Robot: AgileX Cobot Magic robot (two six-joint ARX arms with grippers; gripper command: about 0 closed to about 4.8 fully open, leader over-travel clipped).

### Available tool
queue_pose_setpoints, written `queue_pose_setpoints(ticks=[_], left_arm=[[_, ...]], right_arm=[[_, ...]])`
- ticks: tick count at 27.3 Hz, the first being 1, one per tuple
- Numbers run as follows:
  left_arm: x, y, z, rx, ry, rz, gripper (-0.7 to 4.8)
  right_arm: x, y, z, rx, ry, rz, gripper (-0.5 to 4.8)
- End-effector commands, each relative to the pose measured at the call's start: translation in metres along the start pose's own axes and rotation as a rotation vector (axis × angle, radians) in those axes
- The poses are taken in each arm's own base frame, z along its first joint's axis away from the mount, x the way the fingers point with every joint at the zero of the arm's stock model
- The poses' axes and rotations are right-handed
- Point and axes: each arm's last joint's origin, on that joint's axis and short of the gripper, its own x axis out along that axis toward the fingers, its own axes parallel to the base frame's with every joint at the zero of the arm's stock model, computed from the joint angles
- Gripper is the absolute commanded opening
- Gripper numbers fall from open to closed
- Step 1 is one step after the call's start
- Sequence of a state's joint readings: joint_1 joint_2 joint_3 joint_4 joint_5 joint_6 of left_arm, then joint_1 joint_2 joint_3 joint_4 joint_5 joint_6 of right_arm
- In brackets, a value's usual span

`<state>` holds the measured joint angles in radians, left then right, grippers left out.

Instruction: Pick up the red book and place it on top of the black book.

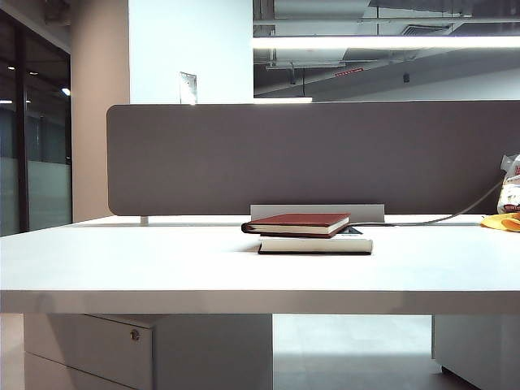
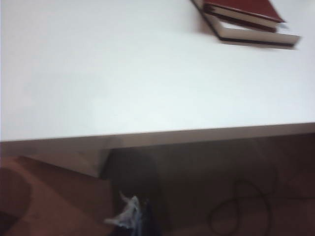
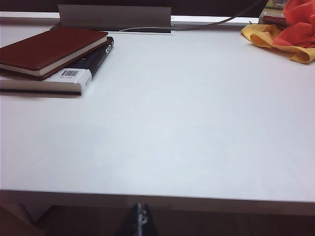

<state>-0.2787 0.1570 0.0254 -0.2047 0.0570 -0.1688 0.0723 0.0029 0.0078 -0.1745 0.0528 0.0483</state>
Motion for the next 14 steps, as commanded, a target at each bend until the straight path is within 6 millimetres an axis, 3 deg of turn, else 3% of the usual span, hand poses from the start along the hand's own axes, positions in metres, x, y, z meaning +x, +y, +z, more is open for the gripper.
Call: queue_pose_setpoints(ticks=[1,6,14], left_arm=[[0.000,0.002,-0.001,0.063,-0.005,0.045,-0.05],[0.000,0.002,0.008,0.222,-0.096,0.085,-0.05],[-0.009,0.015,0.019,0.143,-0.228,0.253,-0.05]], right_arm=[[0.000,0.000,0.000,0.005,-0.011,-0.004,-0.05],[0.000,0.000,0.000,0.005,-0.012,-0.004,-0.05],[0.000,0.000,0.000,0.005,-0.012,-0.004,-0.05]])
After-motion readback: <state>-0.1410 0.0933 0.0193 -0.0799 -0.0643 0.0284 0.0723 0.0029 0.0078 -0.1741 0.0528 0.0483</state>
